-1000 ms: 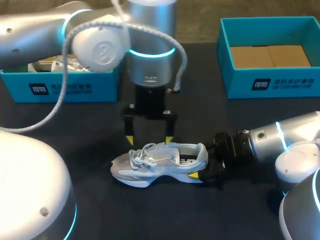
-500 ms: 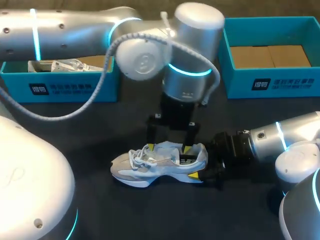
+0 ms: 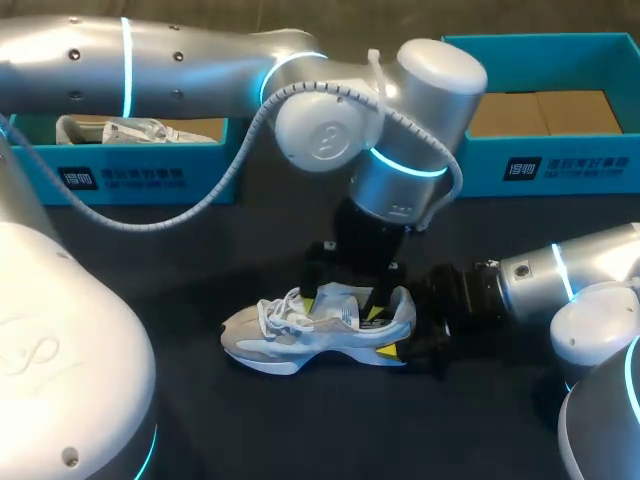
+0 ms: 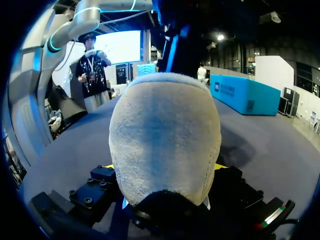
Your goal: Take the shoe out of the shoebox, open the shoe tongue, remove and reinsert the insole, then place the shoe into the shoebox
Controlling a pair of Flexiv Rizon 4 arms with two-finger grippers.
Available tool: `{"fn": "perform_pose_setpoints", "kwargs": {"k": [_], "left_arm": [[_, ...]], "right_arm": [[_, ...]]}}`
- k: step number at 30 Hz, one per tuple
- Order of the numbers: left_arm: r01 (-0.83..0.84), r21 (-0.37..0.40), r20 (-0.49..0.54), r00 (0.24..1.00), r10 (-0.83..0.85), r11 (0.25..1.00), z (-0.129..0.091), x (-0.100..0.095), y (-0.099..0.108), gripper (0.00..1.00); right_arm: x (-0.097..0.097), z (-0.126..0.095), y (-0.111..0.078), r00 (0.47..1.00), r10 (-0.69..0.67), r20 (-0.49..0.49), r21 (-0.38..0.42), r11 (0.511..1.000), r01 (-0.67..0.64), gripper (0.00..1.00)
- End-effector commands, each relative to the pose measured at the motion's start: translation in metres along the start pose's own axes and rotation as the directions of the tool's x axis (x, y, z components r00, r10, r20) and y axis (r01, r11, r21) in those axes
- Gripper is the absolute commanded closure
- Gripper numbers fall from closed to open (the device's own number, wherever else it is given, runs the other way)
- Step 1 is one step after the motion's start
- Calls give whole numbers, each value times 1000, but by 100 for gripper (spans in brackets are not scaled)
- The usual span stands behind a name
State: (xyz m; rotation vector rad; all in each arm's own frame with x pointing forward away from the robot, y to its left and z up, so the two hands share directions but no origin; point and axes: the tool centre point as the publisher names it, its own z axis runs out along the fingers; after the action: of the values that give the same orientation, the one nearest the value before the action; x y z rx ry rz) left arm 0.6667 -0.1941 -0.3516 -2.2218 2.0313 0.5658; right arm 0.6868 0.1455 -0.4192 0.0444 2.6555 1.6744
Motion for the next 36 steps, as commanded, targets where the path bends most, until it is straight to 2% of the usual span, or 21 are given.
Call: {"fn": "perform_pose_setpoints", "kwargs": {"k": [1,6,9,13,17,20,23,26,33,36], "left_arm": [[0,-14,19,1000,0,1000,10,2,-1,0],[-2,-26,42,999,3,1000,14,-9,1,0],[6,-23,46,999,-5,1000,13,-16,3,8],[15,-26,30,999,-14,1000,9,-26,4,24],[17,-20,2,1000,-17,1000,3,-34,5,27],[21,-13,-14,1000,-22,1000,-1,-40,6,35],[26,-10,-23,999,-27,1000,-2,-43,5,38],[35,-15,-35,999,-36,999,-1,-45,2,50],[31,-21,-28,999,-31,999,1,-36,2,58],[21,-9,-20,1000,-21,1000,0,-30,4,57]], "right_arm": [[0,4,0,1000,1,0,4,1000,-1,100],[0,4,0,1000,1,0,4,1000,-1,100],[0,4,0,1000,1,0,4,1000,-1,100],[0,4,0,1000,1,0,4,1000,-1,100],[0,4,0,1000,1,0,4,1000,-1,100],[0,4,0,1000,1,0,4,1000,-1,100],[0,4,0,1000,1,0,4,1000,-1,100],[0,4,0,1000,1,0,4,1000,-1,100],[0,4,0,1000,1,0,4,1000,-1,100],[0,4,0,1000,1,0,4,1000,-1,100]]}}
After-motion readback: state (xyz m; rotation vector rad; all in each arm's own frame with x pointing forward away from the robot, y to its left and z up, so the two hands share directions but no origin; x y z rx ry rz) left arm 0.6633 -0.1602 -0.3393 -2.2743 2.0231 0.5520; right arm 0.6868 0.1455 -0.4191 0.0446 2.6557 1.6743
